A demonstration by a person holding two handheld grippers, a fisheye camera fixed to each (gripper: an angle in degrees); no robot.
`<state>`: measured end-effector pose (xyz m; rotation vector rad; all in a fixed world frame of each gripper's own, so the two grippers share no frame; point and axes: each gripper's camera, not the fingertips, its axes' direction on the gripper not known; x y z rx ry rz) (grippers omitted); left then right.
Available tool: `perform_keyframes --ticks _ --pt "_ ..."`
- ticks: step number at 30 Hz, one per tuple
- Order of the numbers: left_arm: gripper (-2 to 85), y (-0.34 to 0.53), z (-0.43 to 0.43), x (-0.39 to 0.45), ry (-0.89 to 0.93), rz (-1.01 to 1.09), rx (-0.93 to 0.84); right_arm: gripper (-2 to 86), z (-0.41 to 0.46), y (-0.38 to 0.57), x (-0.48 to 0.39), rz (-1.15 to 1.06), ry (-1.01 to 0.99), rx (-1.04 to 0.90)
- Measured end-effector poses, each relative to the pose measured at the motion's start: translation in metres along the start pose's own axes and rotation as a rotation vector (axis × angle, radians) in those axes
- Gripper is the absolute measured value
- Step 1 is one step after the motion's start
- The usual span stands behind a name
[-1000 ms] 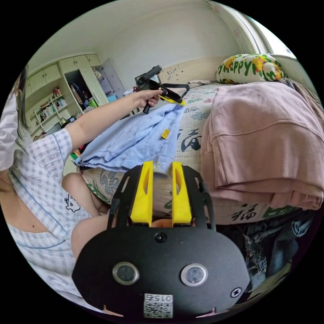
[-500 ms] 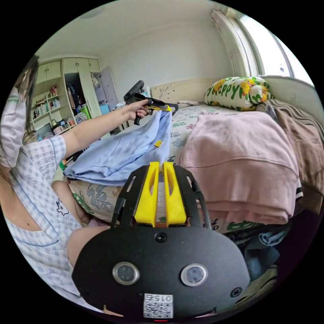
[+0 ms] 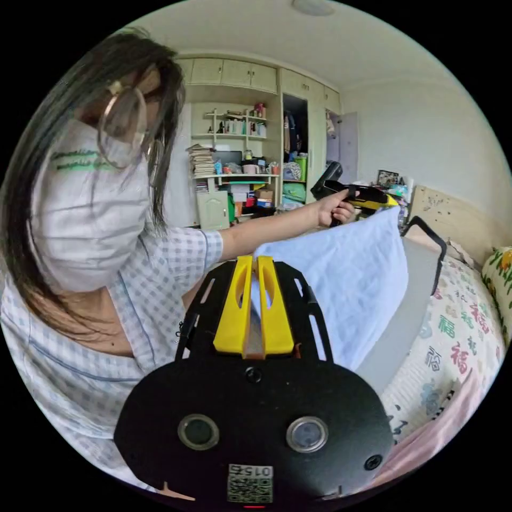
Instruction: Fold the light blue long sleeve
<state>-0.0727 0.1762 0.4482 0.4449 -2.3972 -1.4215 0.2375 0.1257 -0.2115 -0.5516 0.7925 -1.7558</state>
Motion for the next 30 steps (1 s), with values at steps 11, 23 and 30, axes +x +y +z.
perform_keyframes --ticks 11,23,30 --pt "1.3 0.212 -0.134 -0.189 0.108 -0.453 0.189 -0.1 0.268 -0.029 -0.047 -0.030 -0.244 -0.462" --pt "10.6 0.230 -0.141 -0.170 0.052 -0.467 0.184 1.6 0.334 -0.029 -0.085 -0.070 -0.142 -0.555" --pt "6.3 0.216 -0.096 -0.132 -0.079 -0.376 0.040 1.0 0.356 -0.032 -0.099 -0.115 -0.128 -0.561"
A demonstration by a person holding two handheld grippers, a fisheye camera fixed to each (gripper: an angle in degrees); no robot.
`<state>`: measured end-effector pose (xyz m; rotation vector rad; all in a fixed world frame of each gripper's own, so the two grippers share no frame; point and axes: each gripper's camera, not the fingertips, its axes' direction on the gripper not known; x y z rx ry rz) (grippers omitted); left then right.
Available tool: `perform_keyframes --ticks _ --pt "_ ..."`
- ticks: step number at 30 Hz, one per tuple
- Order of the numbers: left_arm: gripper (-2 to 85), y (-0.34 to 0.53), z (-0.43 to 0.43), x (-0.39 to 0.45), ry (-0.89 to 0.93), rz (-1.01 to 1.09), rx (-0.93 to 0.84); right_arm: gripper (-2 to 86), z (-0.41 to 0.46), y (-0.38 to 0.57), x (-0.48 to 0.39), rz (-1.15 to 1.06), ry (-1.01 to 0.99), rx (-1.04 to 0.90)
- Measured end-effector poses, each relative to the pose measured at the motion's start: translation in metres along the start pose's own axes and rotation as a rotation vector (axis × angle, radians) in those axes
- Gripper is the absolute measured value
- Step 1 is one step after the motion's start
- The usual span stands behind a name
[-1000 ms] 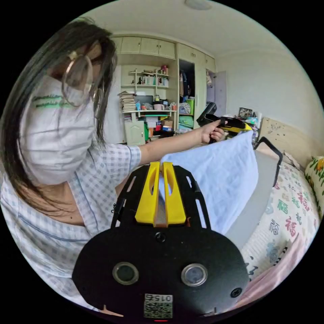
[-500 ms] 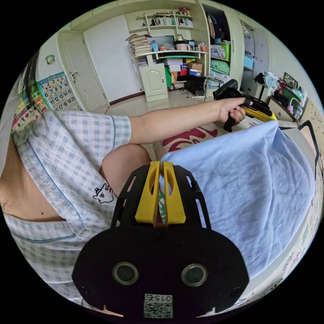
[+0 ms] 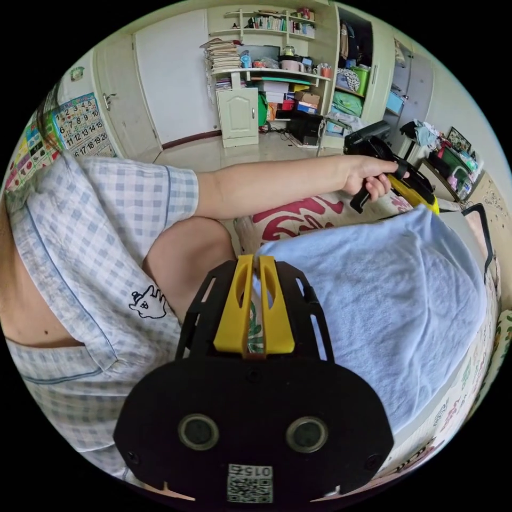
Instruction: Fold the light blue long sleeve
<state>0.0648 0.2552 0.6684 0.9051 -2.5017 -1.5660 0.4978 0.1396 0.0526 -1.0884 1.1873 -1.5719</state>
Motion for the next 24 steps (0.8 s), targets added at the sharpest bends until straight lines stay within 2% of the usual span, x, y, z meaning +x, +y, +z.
perform_keyframes --ticks 4,8,13,18,21,24 --pt "5.1 0.004 0.003 0.014 -0.107 0.049 0.012 1.0 0.006 -0.006 -0.003 -0.029 -0.030 0.027" --pt "5.3 0.006 0.031 0.032 -0.262 0.090 -0.069 1.7 0.039 -0.018 0.004 -0.024 -0.019 -0.096" --pt "6.8 0.012 0.041 0.051 -0.326 0.092 -0.070 6.1 0.043 -0.023 0.005 -0.007 -0.044 -0.089" --pt "8.5 0.017 0.040 0.071 -0.367 0.108 -0.046 7.3 0.026 -0.014 -0.005 -0.105 -0.042 -0.098" --pt "8.7 0.023 0.041 0.092 -0.421 0.152 -0.033 5.5 0.003 -0.001 -0.001 -0.140 -0.145 -0.039" --pt "9.1 0.031 0.044 0.118 -0.417 0.205 -0.034 4.8 -0.020 0.011 0.014 -0.109 -0.089 0.069"
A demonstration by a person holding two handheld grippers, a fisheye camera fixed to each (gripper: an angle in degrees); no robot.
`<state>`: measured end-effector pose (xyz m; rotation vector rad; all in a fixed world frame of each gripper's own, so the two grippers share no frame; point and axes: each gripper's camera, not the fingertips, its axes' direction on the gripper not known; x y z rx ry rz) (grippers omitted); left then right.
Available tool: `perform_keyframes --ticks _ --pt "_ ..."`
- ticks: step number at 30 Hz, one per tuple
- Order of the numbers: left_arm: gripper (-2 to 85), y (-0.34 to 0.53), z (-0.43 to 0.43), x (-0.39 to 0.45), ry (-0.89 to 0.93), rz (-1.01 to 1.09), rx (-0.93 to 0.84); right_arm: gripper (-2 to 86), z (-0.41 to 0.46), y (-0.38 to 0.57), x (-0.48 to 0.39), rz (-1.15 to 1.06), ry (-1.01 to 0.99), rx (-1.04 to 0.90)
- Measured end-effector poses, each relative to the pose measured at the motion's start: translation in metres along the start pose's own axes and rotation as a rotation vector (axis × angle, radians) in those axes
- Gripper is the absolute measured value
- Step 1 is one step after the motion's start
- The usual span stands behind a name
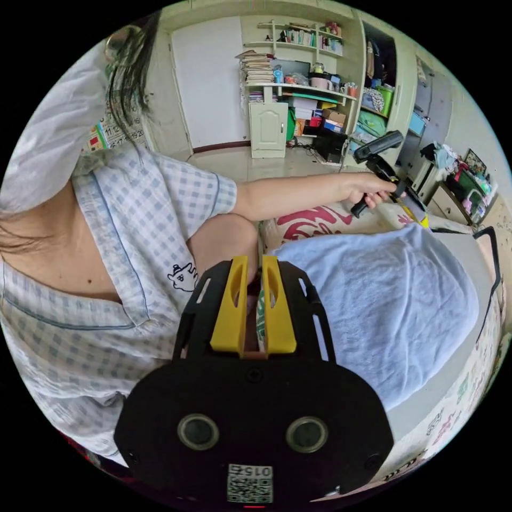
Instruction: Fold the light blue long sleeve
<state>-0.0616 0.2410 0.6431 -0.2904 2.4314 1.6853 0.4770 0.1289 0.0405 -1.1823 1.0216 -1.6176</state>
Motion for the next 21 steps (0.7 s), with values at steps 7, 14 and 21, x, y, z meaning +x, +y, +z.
perform_keyframes --ticks 7,14,21 --pt "9.5 0.009 -0.019 0.048 0.015 0.114 0.018 0.3 0.014 0.013 0.062 0.212 0.104 -0.053" --pt "8.5 0.007 -0.024 0.085 -0.089 0.186 0.131 -1.0 0.044 0.005 0.087 0.201 0.058 -0.173" --pt "7.2 -0.012 0.047 0.074 -0.111 0.165 -0.114 -1.0 0.041 0.015 0.122 0.242 -0.108 -0.165"
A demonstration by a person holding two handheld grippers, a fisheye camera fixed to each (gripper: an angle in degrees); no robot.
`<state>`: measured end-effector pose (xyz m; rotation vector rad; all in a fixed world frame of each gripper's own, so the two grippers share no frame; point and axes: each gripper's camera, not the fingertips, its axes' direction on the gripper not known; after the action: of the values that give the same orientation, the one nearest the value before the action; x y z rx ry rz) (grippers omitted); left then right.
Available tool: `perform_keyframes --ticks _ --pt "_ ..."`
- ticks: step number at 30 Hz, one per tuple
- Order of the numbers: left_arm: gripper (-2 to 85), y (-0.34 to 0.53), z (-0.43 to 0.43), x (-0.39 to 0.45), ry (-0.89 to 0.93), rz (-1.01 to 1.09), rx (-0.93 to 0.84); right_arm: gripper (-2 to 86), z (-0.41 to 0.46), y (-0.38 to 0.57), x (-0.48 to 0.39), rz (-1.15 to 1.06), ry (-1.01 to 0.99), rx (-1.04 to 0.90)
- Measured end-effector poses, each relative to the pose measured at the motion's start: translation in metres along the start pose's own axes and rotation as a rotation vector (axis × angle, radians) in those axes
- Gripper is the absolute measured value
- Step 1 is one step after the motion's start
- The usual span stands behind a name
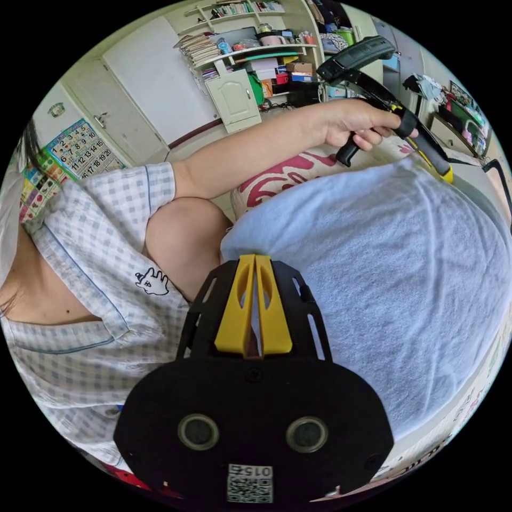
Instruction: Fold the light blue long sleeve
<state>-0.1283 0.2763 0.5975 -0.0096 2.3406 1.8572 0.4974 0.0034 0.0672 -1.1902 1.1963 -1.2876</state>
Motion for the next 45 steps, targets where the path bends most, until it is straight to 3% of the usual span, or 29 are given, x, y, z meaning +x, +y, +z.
perform_keyframes --ticks 9,12,17,20,25,28,37,45 --pt "0.6 0.017 -0.013 -0.057 0.096 -0.080 0.051 -0.6 -0.044 0.030 0.029 -0.006 -0.084 0.098" --pt "1.5 0.026 -0.028 -0.083 0.123 -0.151 0.137 0.1 -0.080 0.051 0.038 0.010 -0.062 0.224" --pt "6.2 0.031 -0.026 -0.119 0.177 -0.205 0.115 6.7 -0.165 0.104 0.075 0.202 0.205 0.483" --pt "8.3 0.033 -0.028 -0.136 0.219 -0.219 0.127 10.1 -0.213 0.139 0.124 0.298 0.170 0.652" --pt "13.4 0.036 -0.019 -0.166 0.301 -0.227 0.062 15.1 -0.242 0.170 0.237 0.572 0.196 0.590" --pt "13.8 0.037 -0.015 -0.184 0.356 -0.232 0.057 17.5 -0.246 0.184 0.292 0.647 0.053 0.594" --pt "14.6 0.036 0.005 -0.229 0.487 -0.254 0.004 22.9 -0.249 0.192 0.358 0.544 -0.331 0.598" --pt "12.8 0.035 0.012 -0.260 0.540 -0.267 -0.003 21.1 -0.255 0.168 0.357 0.527 -0.288 0.450"
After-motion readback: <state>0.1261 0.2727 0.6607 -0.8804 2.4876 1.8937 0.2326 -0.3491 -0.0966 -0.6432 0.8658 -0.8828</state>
